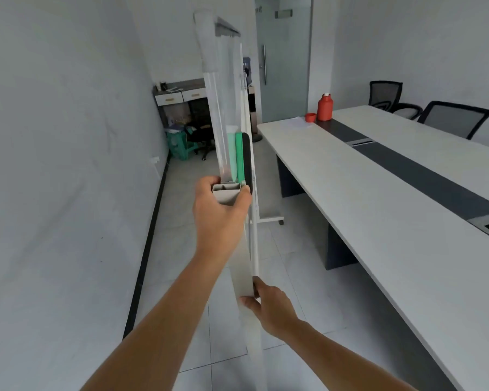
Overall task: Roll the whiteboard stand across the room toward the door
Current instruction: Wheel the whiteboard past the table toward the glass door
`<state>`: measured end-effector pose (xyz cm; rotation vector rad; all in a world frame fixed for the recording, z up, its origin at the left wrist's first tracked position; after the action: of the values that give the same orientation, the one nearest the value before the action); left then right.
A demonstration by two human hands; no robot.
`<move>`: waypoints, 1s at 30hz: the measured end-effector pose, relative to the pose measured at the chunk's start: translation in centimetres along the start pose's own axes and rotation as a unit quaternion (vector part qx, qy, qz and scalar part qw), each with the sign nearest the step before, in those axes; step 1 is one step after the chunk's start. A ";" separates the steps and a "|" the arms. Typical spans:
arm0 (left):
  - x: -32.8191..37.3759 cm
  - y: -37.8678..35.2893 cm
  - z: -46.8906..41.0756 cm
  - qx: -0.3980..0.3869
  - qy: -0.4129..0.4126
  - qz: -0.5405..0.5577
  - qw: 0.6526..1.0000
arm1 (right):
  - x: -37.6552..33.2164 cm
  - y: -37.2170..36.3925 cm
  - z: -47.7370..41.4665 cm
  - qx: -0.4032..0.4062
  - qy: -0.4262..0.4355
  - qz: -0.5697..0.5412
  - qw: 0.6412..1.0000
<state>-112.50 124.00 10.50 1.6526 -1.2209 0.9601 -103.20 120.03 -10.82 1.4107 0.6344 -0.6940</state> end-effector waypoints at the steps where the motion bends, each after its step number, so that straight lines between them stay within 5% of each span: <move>1: -0.4 -0.9 -1.6 0.007 -0.003 -0.006 1.000 | 0.2 0.6 -1.7 0.003 0.000 0.007 1.000; 8: -4.7 -7.5 -13.1 -0.021 -0.041 -0.079 0.996 | 2.1 3.8 -14.8 0.045 -0.008 0.046 0.998; 30: -18.1 -23.6 -55.3 -0.104 -0.062 -0.047 0.992 | 5.1 10.7 -59.3 0.132 -0.047 0.100 0.985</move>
<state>-99.00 185.33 8.77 1.6073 -1.2678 0.6578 -91.07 179.32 -11.44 1.6504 0.3294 -0.6978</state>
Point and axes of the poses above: each hand's wrist, its own z-axis away from the middle knuckle, its own y-axis out of the back of the hand, x = y × z, the point moved 6 cm from there along -z, towards the middle knuckle, and after that the axes turned 2 degrees about -z, right-handed, at the moved point
